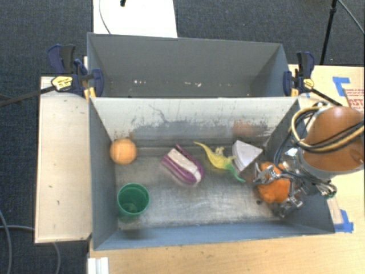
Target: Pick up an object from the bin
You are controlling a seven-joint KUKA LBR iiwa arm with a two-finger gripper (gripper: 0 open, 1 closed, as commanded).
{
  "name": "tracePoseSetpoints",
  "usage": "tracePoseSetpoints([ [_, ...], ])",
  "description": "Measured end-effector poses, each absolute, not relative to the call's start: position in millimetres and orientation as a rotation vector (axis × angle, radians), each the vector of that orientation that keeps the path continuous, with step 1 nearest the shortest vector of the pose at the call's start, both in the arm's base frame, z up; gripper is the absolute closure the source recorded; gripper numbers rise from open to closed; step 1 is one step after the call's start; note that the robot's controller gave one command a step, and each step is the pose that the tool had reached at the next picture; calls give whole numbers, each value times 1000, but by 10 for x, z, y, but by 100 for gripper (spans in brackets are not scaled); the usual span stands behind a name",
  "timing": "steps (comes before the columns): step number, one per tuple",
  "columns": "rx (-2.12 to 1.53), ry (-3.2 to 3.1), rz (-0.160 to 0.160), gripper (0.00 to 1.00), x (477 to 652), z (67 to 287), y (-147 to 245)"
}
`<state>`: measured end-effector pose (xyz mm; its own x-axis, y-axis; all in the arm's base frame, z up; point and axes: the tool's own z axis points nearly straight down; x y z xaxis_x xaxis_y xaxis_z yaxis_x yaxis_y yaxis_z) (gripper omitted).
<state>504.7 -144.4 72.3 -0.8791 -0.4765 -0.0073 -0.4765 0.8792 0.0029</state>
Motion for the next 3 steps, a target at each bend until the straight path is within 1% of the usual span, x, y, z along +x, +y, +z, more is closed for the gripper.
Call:
tracePoseSetpoints([
  [1,-762,3014,27,0,4925,735,-1551],
  [2,-773,3033,16,100,4908,723,-1573],
  [3,-774,3033,16,100,4907,723,-1575],
])
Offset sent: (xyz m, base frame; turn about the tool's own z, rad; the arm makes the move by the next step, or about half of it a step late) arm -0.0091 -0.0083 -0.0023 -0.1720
